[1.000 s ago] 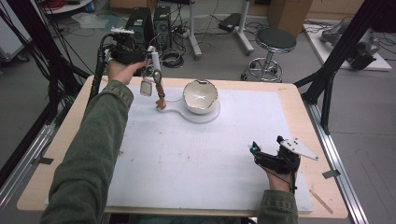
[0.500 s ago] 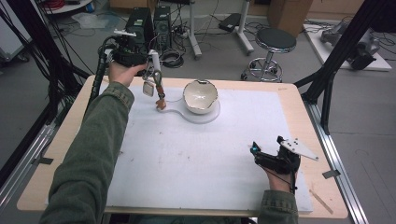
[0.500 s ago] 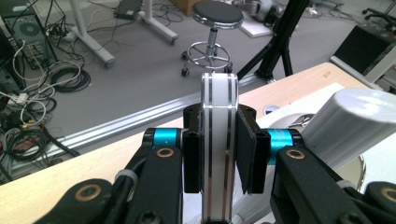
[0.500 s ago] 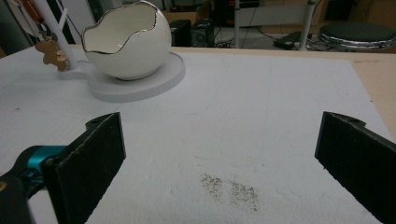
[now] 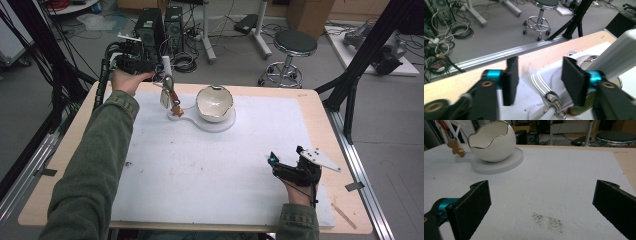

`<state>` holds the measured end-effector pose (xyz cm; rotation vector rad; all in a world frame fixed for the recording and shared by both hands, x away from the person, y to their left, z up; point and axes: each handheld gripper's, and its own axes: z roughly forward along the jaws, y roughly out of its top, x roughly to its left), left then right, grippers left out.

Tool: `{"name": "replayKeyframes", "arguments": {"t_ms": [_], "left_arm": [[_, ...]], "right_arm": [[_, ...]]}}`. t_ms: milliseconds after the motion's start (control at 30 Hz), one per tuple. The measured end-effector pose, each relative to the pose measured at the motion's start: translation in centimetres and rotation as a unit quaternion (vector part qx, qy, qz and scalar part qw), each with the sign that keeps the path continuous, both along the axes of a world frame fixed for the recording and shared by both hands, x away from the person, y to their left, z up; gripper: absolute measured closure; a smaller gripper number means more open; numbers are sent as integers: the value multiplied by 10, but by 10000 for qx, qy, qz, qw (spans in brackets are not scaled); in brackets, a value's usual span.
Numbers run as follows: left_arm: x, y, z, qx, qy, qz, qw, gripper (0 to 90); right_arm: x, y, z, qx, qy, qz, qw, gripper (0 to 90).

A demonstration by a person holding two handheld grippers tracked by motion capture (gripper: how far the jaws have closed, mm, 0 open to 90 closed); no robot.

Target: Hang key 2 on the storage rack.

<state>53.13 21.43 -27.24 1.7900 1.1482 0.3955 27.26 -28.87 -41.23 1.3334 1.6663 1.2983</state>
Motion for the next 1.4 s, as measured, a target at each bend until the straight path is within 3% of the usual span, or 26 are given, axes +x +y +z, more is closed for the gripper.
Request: {"name": "replayKeyframes", "arguments": {"t_ms": [167, 300, 600, 833, 1000, 1400], "left_arm": [[-3, 4, -1, 39, 83, -65, 9999, 338], [-6, 3, 2, 108, 39, -54, 9999, 291], [-12, 0, 5, 416, 144, -32, 9990, 115], [-20, 4, 6, 500, 207, 49, 9985, 81], [-28, 13, 1, 434, 208, 133, 9988, 67], [-54, 27, -11, 368, 53, 78, 9993, 66]], "right_arm": [[1, 0, 0, -13, 2, 15, 10000, 5], [1, 0, 0, -3, 16, 5, 10000, 5], [0, 0, 0, 12, 26, 0, 10000, 5], [0, -1, 0, 9, 18, -2, 10000, 5], [1, 0, 0, 19, 27, 13, 10000, 5], [0, 0, 0, 15, 61, 35, 10000, 5]]}}
